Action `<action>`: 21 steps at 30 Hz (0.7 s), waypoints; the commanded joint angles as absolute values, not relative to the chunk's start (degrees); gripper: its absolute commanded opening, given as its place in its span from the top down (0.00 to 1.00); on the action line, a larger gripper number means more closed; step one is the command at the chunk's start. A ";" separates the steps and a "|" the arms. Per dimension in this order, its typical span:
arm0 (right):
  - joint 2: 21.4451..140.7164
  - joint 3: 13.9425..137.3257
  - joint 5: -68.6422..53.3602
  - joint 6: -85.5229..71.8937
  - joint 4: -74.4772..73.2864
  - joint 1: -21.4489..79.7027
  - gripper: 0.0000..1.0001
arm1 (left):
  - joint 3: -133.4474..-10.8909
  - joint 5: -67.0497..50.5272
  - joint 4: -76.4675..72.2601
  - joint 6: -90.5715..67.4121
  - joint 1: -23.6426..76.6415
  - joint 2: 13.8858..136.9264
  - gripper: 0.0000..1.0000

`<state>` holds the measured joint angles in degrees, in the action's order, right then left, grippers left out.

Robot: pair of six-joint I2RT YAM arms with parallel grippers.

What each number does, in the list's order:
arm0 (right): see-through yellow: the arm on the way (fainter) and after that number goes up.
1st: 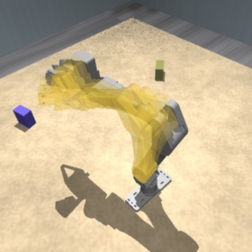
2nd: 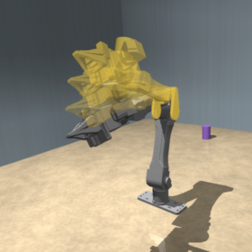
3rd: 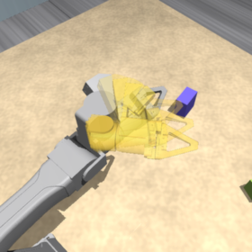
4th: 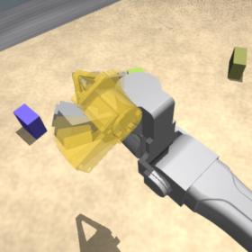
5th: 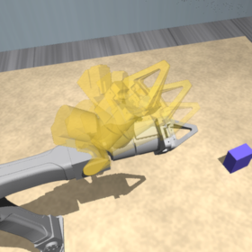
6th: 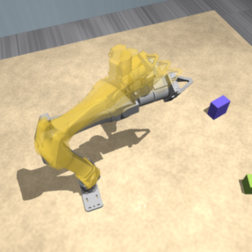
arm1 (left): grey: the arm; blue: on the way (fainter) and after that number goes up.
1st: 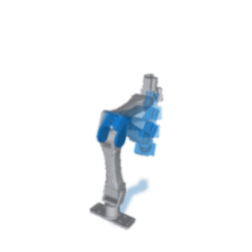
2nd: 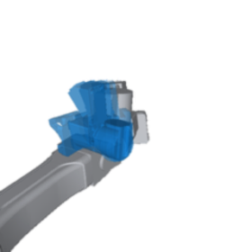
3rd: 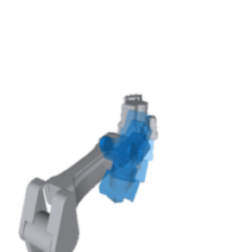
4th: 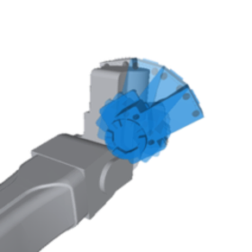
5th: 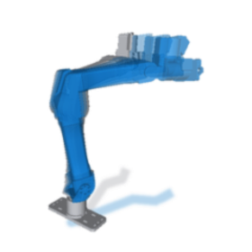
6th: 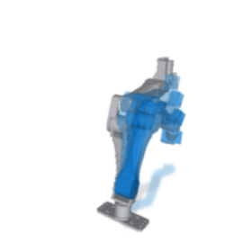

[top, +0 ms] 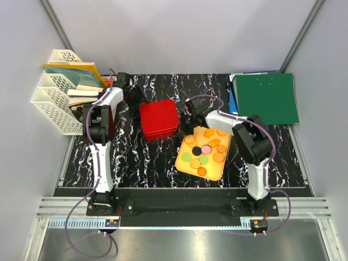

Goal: Pack the cookies

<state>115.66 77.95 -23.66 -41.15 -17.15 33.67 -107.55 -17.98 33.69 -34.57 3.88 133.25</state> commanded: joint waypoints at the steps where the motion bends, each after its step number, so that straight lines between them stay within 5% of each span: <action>1: 116.28 77.26 -24.96 -46.32 -10.37 32.35 1.00 | -103.19 -20.04 31.21 -34.63 3.96 129.73 0.37; 21: 119.88 77.87 -24.34 -48.25 -7.82 25.14 1.00 | -82.73 -21.53 24.00 -35.59 4.66 118.31 0.40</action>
<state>118.48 75.40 -24.62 -47.68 -10.50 26.04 -87.92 -21.23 23.49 -35.64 3.86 122.56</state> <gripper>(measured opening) 0.007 0.602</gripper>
